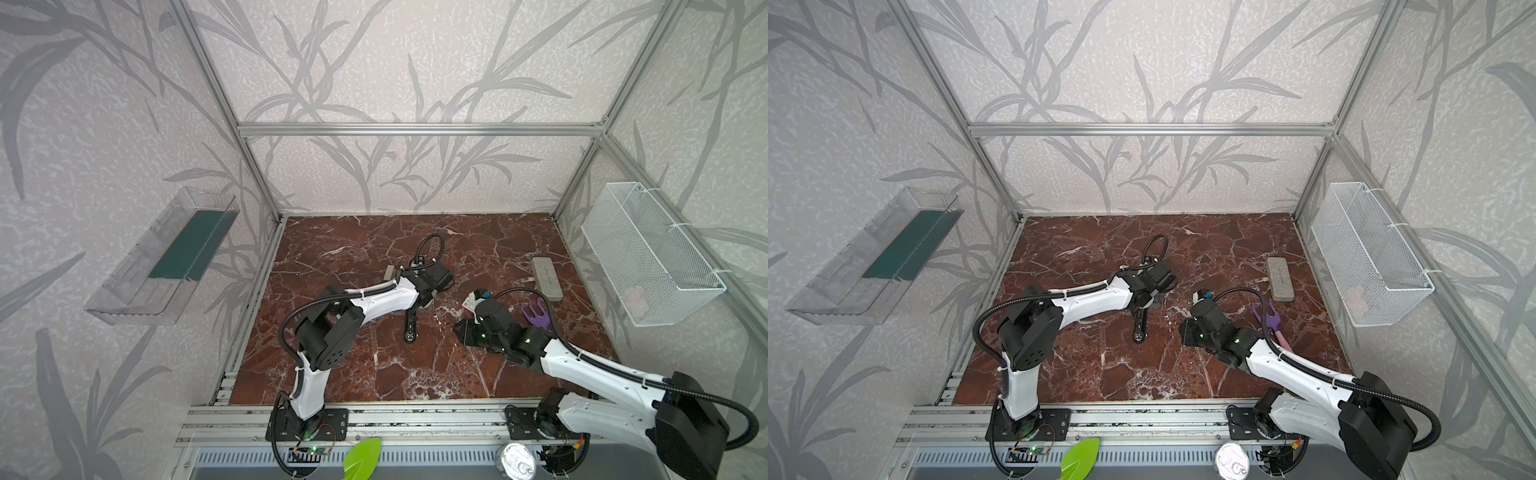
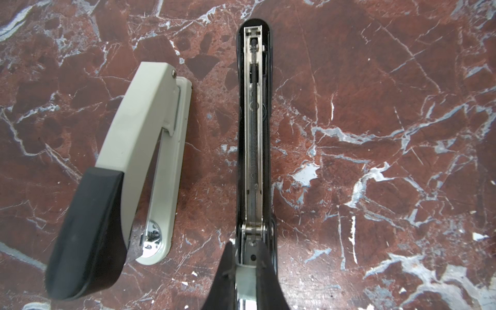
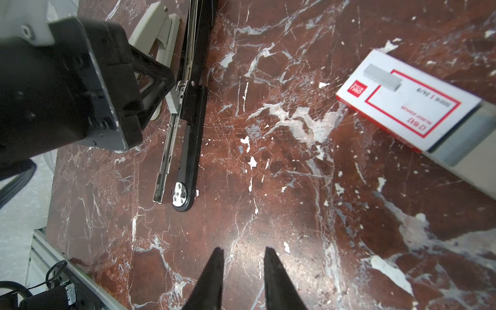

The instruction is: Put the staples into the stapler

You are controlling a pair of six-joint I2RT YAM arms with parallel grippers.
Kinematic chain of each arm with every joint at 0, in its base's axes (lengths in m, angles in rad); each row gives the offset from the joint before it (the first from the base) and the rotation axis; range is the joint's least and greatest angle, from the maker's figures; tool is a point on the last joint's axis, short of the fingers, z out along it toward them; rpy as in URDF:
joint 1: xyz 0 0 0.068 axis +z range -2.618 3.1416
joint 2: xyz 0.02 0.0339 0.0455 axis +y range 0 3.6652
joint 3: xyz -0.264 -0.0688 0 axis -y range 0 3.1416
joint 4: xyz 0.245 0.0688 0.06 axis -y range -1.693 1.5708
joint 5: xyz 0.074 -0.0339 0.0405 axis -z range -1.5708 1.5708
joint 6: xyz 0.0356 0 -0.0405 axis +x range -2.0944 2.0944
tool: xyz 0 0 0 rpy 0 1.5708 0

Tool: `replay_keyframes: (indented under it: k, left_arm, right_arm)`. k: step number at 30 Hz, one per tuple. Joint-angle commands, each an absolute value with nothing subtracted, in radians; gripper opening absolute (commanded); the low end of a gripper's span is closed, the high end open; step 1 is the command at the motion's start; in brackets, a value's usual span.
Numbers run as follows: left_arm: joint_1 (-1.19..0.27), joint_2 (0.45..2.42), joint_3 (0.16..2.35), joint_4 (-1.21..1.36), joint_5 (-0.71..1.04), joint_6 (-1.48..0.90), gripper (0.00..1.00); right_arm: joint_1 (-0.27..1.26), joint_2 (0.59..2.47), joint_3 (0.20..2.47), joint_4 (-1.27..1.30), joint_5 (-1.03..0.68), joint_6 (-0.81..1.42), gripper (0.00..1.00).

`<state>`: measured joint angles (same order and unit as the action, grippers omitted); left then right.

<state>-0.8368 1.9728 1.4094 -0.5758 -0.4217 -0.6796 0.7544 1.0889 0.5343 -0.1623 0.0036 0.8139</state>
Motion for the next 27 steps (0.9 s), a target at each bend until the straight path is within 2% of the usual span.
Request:
replay_keyframes:
  k: [1, 27]
  left_arm:
    - [-0.846, 1.969, 1.451, -0.611, -0.462, -0.674, 0.08]
    - [-0.853, 2.020, 1.471, -0.669, -0.506, -0.713, 0.07]
  right_arm:
    - [0.752, 1.079, 0.524, -0.173, 0.021, 0.804, 0.28]
    - [0.751, 1.073, 0.520, -0.160, 0.015, 0.807, 0.28]
